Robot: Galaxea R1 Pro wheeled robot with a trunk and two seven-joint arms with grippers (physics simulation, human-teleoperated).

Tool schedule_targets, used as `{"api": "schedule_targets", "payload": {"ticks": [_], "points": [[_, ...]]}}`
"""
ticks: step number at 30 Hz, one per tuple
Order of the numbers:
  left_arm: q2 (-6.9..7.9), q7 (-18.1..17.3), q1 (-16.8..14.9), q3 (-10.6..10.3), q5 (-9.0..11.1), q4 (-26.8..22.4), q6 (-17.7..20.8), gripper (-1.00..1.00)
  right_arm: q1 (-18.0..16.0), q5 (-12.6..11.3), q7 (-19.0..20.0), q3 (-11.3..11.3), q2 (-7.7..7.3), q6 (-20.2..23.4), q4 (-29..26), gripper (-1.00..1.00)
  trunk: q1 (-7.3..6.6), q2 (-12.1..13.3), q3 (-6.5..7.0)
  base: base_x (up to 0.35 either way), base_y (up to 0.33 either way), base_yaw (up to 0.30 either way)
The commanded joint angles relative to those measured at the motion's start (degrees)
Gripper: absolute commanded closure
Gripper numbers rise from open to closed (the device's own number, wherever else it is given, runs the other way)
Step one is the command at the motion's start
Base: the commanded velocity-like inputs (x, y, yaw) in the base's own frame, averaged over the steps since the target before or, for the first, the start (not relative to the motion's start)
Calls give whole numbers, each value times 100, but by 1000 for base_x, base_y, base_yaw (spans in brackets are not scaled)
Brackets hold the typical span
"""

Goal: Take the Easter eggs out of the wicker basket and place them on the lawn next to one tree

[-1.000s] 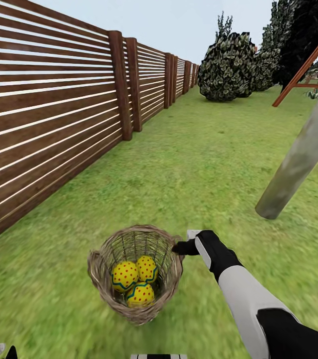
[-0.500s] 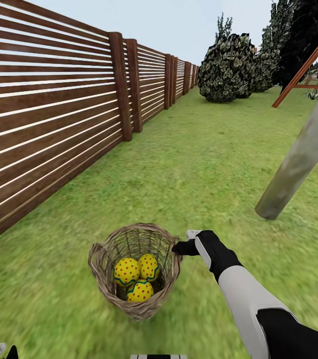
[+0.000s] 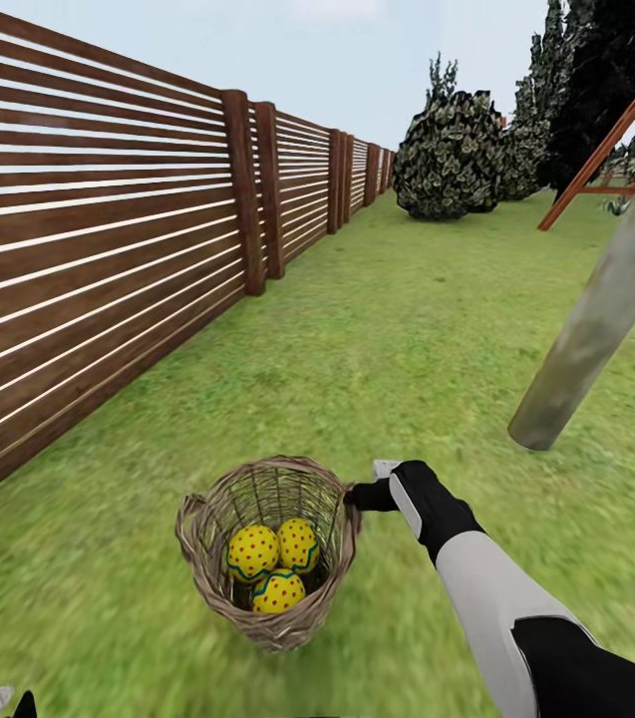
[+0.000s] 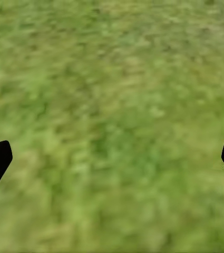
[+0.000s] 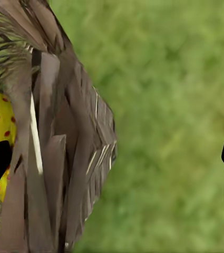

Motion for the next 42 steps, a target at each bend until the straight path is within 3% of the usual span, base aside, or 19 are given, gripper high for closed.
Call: {"api": "schedule_targets", "payload": {"ticks": [1,19,42], "points": [[-2,18,1,1,50,-13,29,-100,-2,-3,12,-7,1,26,-6,-100,-3,0,19,0,0,0],[-2,26,1,1,50,-13,29,-100,-2,-3,13,-7,1,26,-6,-100,-50,25,417,0,0,0],[-2,37,1,1,41,3,29,-100,-2,-6,21,-46,-9,10,-12,-100,-555,947,830,0,0,0]]}}
